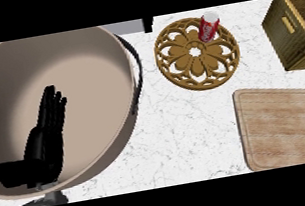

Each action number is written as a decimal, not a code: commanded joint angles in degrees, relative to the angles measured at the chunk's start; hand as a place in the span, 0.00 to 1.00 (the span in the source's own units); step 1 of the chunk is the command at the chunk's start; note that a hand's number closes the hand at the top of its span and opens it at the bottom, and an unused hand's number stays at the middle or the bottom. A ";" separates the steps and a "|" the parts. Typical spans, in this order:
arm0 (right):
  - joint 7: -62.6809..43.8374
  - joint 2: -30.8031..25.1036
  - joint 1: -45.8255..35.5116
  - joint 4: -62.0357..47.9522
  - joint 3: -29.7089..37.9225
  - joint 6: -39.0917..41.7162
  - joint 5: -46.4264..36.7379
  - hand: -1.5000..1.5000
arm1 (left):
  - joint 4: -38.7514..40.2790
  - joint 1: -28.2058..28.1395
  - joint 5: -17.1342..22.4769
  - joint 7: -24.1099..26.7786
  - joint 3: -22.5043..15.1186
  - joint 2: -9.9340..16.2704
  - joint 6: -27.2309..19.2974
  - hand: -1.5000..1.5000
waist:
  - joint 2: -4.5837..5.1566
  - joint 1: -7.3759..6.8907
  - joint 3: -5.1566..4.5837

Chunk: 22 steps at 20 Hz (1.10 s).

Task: Pick the squash from the cutting board and place it in the basket

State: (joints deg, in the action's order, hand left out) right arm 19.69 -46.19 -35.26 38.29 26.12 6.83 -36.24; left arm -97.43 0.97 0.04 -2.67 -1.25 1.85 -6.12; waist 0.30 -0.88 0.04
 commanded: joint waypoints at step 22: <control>11.64 -3.62 -10.07 -17.75 6.94 -11.54 6.32 0.00 | 0.22 -2.13 1.65 3.03 1.51 1.38 2.77 0.50 | 0.09 -0.65 0.05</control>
State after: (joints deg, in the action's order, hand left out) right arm 31.39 -49.02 -42.98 20.83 31.42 -1.61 -31.34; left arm -96.30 0.70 0.66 -0.82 -0.23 2.42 -4.86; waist 0.36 -1.01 0.07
